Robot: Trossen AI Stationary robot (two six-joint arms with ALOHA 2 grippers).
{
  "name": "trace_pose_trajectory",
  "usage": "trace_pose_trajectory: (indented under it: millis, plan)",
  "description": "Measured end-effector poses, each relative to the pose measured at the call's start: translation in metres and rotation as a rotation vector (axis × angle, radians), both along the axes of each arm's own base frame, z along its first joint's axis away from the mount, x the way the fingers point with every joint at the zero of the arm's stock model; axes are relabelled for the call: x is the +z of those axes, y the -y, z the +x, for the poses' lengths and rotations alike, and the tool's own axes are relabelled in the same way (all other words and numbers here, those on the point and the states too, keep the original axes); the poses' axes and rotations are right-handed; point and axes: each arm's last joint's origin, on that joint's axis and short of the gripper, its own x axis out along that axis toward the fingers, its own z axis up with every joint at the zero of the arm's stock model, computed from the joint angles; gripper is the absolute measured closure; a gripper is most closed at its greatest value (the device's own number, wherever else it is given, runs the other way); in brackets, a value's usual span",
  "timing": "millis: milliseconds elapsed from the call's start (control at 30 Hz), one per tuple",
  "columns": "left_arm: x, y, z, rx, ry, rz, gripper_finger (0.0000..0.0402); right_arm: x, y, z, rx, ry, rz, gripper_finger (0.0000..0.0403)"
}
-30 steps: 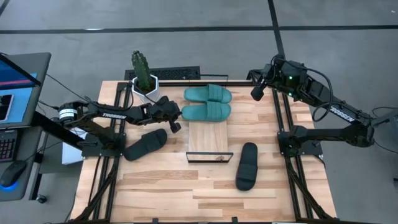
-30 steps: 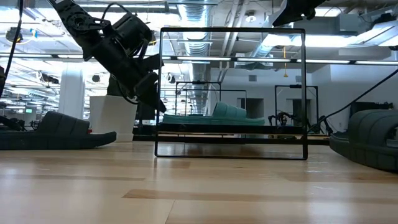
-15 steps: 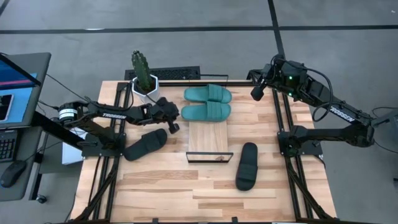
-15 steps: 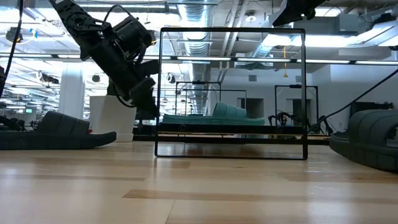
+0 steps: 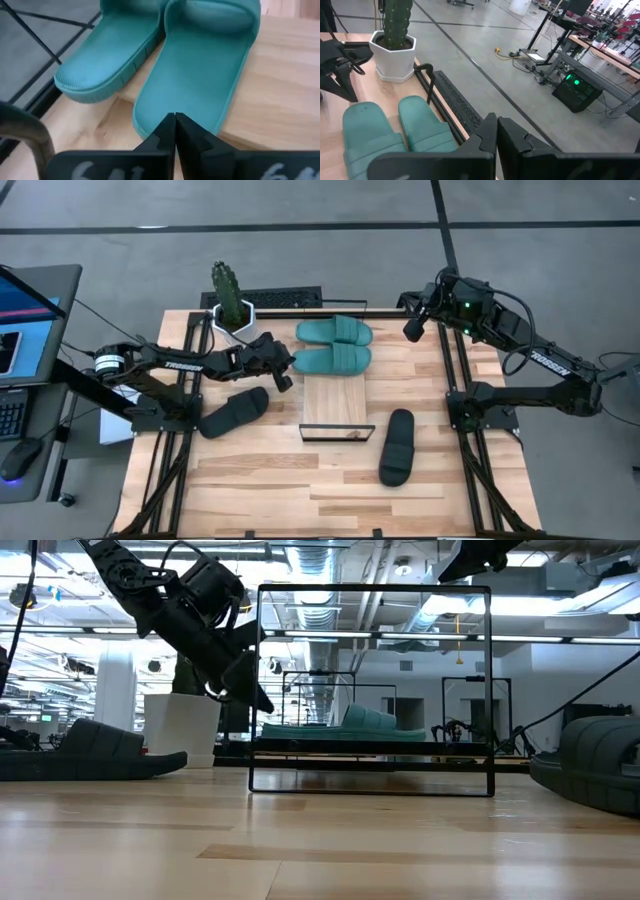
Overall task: Pick and place slides into the shelf
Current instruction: Put the green slide on the shelf
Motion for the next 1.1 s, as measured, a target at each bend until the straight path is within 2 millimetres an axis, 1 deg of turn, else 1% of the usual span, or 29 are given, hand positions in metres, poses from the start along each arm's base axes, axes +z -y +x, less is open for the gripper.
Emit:
trace_pose_trajectory:
  millis: [133,233,333,500,900,1100]
  plan:
    - [-0.006,0.001,-0.004,0.011,-0.066,-0.031,0.0401,0.0,0.0,0.0,0.0,0.0,0.0,0.0403]
    - [-0.01,0.002,-0.008,0.051,-0.119,-0.049,0.0401,0.0,0.0,0.0,0.0,0.0,0.0,0.0403]
    - [-0.013,0.002,-0.01,0.069,-0.145,-0.062,0.0401,0.0,0.0,0.0,0.0,0.0,0.0,0.0403]
    - [-0.01,0.002,-0.008,0.04,-0.109,-0.074,0.0401,0.0,0.0,0.0,0.0,0.0,0.0,0.0403]
    - [-0.004,0.001,-0.002,0.016,-0.032,-0.034,0.0401,0.0,0.0,0.0,0.0,0.0,0.0,0.0403]
    - [-0.01,0.002,-0.007,0.043,-0.115,-0.046,0.0401,0.0,0.0,0.0,0.0,0.0,0.0,0.0403]
